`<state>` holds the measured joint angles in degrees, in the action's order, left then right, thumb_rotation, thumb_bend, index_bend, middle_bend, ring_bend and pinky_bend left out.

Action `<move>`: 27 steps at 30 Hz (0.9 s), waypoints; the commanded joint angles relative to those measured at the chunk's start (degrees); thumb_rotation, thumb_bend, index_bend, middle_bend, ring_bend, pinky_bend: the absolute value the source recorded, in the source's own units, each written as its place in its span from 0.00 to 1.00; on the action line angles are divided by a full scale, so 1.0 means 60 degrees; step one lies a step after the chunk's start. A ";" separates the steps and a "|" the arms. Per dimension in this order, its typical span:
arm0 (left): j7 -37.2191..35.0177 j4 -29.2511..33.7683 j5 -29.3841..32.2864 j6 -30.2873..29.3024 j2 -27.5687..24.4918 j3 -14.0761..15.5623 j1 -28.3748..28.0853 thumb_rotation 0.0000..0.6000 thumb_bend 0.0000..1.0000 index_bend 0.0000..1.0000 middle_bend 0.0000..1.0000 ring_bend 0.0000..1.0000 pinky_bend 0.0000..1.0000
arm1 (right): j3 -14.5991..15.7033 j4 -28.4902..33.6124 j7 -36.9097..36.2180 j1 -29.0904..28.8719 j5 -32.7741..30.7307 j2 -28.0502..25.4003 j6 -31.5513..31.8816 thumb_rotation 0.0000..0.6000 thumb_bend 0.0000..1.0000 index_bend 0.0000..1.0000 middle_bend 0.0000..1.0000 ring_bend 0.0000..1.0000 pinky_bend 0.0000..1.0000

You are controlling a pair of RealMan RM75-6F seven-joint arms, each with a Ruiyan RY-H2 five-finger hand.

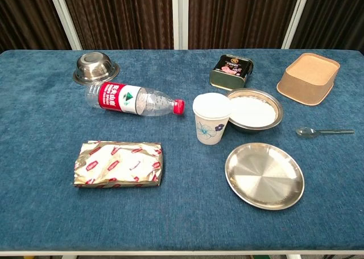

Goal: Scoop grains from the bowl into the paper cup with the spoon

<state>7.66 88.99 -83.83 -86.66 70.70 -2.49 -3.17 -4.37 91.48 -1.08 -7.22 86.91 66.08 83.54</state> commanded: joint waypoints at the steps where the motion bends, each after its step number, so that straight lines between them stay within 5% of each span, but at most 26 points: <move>1: -0.0002 -0.0008 0.0006 0.0004 0.0005 0.0005 0.0006 1.00 0.19 0.16 0.14 0.09 0.07 | 0.0009 0.0005 0.0001 0.0005 0.0005 -0.0008 0.0003 1.00 0.25 0.22 0.24 0.08 0.11; 9: -0.0042 0.0015 -0.0013 -0.0027 -0.0001 0.0017 0.0032 1.00 0.19 0.16 0.14 0.09 0.07 | 0.0026 -0.0014 0.0065 -0.0139 -0.0015 -0.0068 -0.0283 1.00 0.25 0.22 0.26 0.09 0.10; 16: -0.0063 0.0013 -0.0095 -0.0170 0.0033 0.0041 0.0100 1.00 0.18 0.16 0.14 0.09 0.07 | -0.0273 -0.0288 0.0220 -0.1472 -0.0565 0.0096 -0.2501 1.00 0.22 0.22 0.28 0.09 0.12; 27: -0.0060 0.0045 0.0051 0.0005 -0.0005 0.0031 0.0086 1.00 0.18 0.16 0.14 0.09 0.07 | -0.0363 -0.2839 0.1038 -0.3048 -0.0988 0.2245 -0.4403 1.00 0.16 0.38 0.40 0.14 0.17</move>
<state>7.30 89.25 -83.59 -86.69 70.68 -2.27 -2.60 -6.65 78.17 3.49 -23.49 81.53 76.30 59.02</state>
